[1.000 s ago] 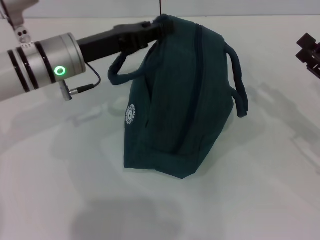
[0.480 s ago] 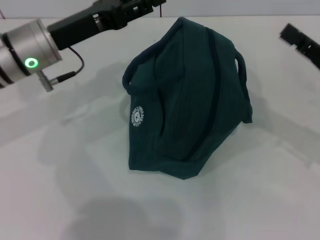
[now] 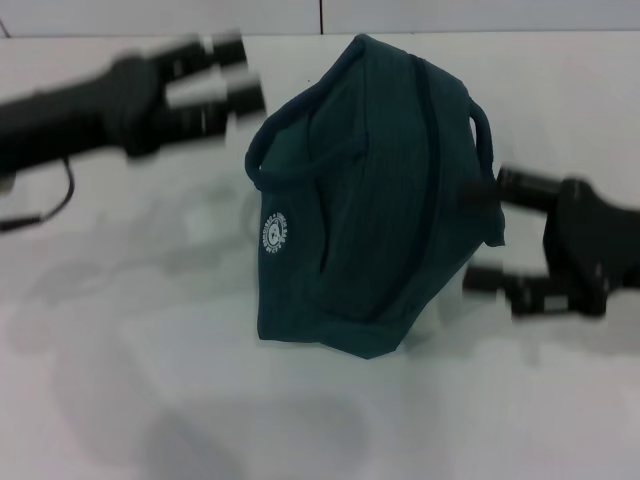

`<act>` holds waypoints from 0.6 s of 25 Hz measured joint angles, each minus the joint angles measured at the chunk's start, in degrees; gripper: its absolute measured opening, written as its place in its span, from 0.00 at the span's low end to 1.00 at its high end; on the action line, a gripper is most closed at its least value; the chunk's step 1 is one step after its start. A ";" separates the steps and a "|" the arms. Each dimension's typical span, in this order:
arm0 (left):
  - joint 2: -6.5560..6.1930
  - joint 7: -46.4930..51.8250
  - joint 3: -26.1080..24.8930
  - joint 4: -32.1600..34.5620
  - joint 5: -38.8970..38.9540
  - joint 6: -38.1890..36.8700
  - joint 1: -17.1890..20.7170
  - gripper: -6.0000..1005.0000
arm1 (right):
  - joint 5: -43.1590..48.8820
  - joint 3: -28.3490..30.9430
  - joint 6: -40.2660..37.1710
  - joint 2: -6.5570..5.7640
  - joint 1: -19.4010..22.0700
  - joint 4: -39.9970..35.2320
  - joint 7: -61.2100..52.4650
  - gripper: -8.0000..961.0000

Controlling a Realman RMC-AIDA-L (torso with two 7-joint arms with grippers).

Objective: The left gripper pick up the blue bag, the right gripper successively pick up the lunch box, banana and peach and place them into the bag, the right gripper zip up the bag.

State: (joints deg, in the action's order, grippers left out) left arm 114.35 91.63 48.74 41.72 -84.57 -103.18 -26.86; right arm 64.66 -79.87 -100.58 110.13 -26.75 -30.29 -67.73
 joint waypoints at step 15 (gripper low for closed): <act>-0.23 -8.75 -0.20 0.58 -10.12 -6.24 10.14 0.88 | 12.21 -0.25 2.83 4.31 0.68 -0.11 5.97 0.91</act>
State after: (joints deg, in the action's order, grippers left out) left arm 114.12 82.88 48.54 42.30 -94.69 -109.42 -16.72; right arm 76.88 -80.12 -97.75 114.43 -26.07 -30.40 -61.76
